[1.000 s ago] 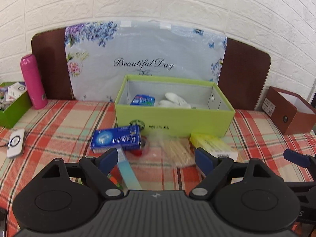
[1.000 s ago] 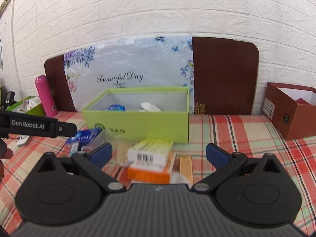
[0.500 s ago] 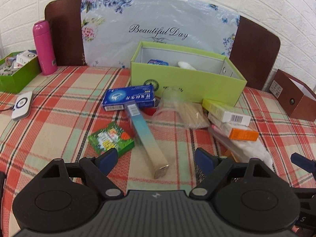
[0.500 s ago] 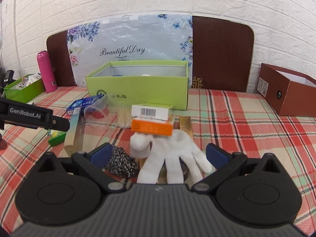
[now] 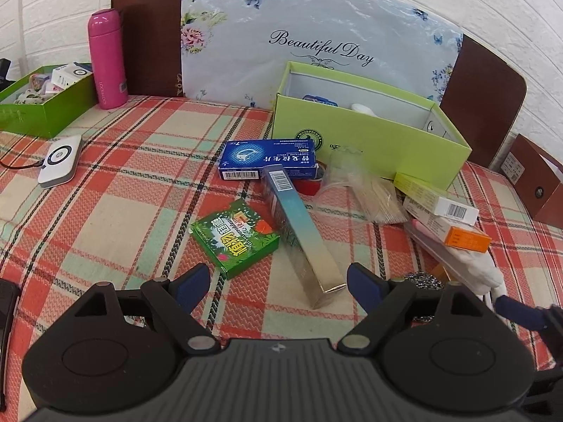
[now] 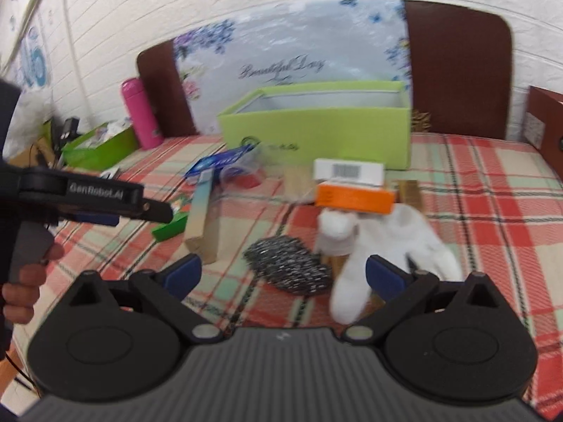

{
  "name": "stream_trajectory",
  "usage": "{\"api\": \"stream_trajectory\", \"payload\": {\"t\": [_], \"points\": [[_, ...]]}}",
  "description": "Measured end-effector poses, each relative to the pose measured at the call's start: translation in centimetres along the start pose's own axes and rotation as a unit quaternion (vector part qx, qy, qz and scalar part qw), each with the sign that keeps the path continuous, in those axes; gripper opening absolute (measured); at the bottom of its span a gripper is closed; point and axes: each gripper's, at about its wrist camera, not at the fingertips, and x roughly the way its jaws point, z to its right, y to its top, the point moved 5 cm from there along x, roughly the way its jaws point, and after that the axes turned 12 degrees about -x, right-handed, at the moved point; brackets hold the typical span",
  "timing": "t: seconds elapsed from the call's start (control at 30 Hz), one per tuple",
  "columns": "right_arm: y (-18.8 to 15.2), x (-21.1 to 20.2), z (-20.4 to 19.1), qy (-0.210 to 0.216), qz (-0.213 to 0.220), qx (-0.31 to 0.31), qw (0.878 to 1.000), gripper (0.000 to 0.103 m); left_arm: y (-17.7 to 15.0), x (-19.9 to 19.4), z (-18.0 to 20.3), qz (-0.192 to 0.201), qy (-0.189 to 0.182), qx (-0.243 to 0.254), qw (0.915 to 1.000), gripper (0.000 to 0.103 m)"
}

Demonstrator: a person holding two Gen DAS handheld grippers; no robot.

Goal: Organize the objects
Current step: 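Move left tool to the teal long carton while right tool approaches the steel wool, then close left tool on the teal carton while right tool grasps the steel wool scrubber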

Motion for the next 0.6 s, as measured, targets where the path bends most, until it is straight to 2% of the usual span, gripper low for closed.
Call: {"api": "stream_trajectory", "payload": {"t": [0.17, 0.3, 0.33, 0.37, 0.47, 0.53, 0.57, 0.6], "points": [[0.5, 2.4, -0.8, -0.018, 0.007, -0.060, 0.998, 0.087, 0.0, 1.2, 0.7, 0.003, -0.021, 0.009, 0.9997, 0.088], [0.4, 3.9, -1.5, -0.021, 0.014, -0.116, 0.993, 0.082, 0.0, 3.1, 1.3, -0.008, -0.021, 0.017, 0.9996, 0.082], [0.1, 4.3, -1.6, -0.025, 0.006, -0.127, 0.992, 0.074, 0.1, 3.6, 1.3, -0.009, -0.022, 0.017, 0.9996, 0.080], [-0.3, 4.7, -1.7, -0.028, -0.008, -0.138, 0.990, 0.055, 0.2, 4.1, 1.3, -0.014, -0.022, 0.015, 0.9995, 0.076], [-1.1, 4.4, -1.9, -0.029, -0.024, -0.139, 0.990, 0.038, 0.4, 5.6, 1.4, -0.030, -0.028, 0.007, 0.9991, 0.066], [-1.3, 3.3, -2.0, -0.020, -0.031, -0.122, 0.992, 0.038, 0.4, 6.3, 1.5, -0.037, -0.032, 0.007, 0.9988, 0.059], [-1.3, 2.7, -2.1, -0.002, -0.032, -0.106, 0.994, 0.037, 0.4, 6.6, 1.6, -0.042, -0.033, 0.007, 0.9986, 0.051], [-1.3, 2.1, -2.1, 0.026, -0.033, -0.085, 0.996, 0.037, 0.4, 6.9, 1.7, -0.047, -0.039, 0.007, 0.9981, 0.038]]}}
